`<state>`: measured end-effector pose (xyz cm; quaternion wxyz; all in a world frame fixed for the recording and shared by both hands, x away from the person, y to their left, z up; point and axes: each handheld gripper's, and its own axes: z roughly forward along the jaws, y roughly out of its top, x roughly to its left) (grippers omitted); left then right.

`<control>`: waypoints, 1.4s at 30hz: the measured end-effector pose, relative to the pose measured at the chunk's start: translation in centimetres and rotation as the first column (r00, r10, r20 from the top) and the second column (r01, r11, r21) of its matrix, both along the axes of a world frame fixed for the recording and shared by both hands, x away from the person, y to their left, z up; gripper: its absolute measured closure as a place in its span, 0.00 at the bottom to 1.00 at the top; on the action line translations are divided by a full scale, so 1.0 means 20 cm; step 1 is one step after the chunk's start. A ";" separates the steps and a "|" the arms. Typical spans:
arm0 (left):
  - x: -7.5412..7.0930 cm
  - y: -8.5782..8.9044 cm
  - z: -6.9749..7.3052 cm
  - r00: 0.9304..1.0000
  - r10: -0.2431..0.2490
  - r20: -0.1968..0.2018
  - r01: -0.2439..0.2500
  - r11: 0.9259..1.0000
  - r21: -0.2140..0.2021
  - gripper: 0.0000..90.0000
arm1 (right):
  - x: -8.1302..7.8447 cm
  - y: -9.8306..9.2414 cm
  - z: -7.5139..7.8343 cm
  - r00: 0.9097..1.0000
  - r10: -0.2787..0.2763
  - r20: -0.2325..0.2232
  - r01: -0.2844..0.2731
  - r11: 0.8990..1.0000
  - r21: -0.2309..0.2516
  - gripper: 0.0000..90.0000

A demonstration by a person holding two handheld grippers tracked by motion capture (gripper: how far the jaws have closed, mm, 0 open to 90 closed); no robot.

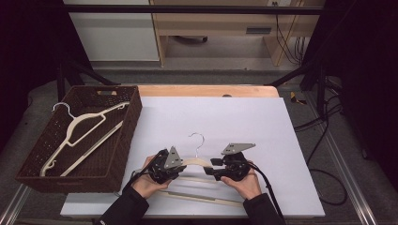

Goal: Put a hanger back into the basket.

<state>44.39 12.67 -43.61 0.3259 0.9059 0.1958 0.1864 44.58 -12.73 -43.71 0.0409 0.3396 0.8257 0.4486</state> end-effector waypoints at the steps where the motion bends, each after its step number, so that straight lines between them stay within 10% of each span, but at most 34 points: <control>1: 0.00 0.00 0.00 1.000 -0.002 0.003 0.002 1.000 -0.001 0.84 | 0.01 0.01 0.00 1.000 0.011 0.002 -0.011 1.000 -0.011 0.62; 15: -0.05 0.02 0.04 0.999 -0.019 -0.026 0.017 0.998 -0.064 0.82 | 0.04 0.05 0.01 0.988 0.137 -0.066 -0.137 0.991 0.008 0.87; 24: -0.06 0.10 0.14 1.000 -0.001 -0.027 -0.003 0.989 -0.147 0.49 | -0.03 0.01 0.12 0.973 0.230 -0.015 -0.227 0.970 0.091 0.96; 28: -0.07 0.12 0.19 1.000 -0.007 -0.009 0.005 0.983 -0.186 0.41 | -0.06 0.02 0.17 0.972 0.232 0.031 -0.233 0.971 0.056 0.96; 42: -0.07 0.09 0.19 0.996 -0.075 -0.041 0.068 0.986 -0.155 0.67 | -0.09 0.04 0.19 0.957 0.284 0.067 -0.287 0.957 0.036 0.96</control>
